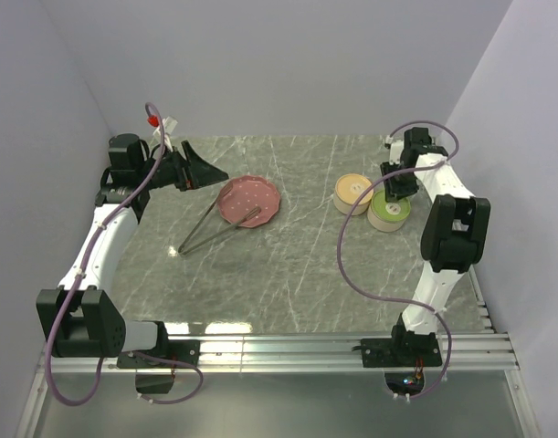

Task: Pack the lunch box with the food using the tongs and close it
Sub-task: Put the lid back on the lunch box

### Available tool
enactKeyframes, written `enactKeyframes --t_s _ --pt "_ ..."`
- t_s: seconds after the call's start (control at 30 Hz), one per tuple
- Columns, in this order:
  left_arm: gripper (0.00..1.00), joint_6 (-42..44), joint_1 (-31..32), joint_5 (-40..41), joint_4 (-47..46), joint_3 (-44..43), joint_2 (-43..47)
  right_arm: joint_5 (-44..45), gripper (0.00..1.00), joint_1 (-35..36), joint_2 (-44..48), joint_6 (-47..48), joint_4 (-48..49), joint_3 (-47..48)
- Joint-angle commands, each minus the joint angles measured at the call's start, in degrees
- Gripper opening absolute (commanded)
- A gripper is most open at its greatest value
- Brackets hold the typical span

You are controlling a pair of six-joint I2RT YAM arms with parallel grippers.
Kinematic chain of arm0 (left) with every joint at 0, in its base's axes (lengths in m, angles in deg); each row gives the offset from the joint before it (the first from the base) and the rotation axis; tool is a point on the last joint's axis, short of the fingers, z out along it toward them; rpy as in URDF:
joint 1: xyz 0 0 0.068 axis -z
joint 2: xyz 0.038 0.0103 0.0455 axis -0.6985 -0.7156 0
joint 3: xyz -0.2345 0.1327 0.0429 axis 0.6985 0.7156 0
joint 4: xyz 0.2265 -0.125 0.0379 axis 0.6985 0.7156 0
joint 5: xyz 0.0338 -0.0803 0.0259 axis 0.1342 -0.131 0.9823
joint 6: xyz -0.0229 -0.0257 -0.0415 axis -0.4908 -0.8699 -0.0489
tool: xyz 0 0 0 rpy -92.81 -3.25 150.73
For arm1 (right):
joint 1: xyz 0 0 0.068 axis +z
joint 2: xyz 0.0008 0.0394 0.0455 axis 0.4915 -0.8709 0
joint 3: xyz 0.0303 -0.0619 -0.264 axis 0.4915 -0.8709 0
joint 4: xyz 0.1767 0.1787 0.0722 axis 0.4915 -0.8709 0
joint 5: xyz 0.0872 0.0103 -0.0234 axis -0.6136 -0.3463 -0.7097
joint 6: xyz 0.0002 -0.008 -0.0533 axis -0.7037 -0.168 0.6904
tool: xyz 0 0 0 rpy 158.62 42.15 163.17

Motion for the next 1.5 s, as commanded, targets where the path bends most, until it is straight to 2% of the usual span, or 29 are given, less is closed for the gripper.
enactKeyframes --t_s 0.0,0.4,0.6,0.73,0.87,1.03,1.17,1.23,1.27,1.47 --pt "0.99 1.5 -0.2 0.4 -0.7 -1.3 2.4 5.7 0.48 -1.8 -6.9 0.4 1.0 -1.4" --pt "0.99 2.0 -0.2 0.5 -0.7 -1.3 2.6 4.1 0.48 -1.7 -7.4 -1.1 0.0 3.0" --pt "0.99 1.6 -0.2 0.1 -1.4 -1.0 2.9 1.1 0.48 -1.7 -2.3 -0.9 -1.6 2.8" --pt "0.99 3.5 -0.2 0.5 0.5 -1.7 3.0 -3.5 0.48 -1.7 4.6 -0.6 -3.1 1.8" --pt "0.99 8.0 -0.2 2.8 5.9 -4.0 2.6 -9.0 0.56 -1.7 11.8 -0.6 -3.9 0.5" --pt "1.0 14.8 -0.2 8.7 16.6 -7.8 1.4 -12.9 0.77 -1.8 22.3 -0.5 -1.7 -1.9" --pt "0.99 18.7 -0.2 15.8 21.4 -10.2 1.4 -18.6 0.81 -1.7 27.4 -0.3 -4.4 -2.4" --pt "0.99 21.0 -0.2 19.3 22.5 -9.9 2.6 -23.2 0.84 -1.7 30.9 -0.6 -4.9 -5.5" --pt "0.99 22.7 -0.2 20.8 22.8 -8.7 3.1 -24.7 0.94 -1.6 32.4 -0.8 -4.9 -7.1" --pt "1.0 29.6 -0.2 27.3 24.5 -2.6 7.0 -30.9 0.97 -0.5 41.6 -1.1 -3.7 -19.8"
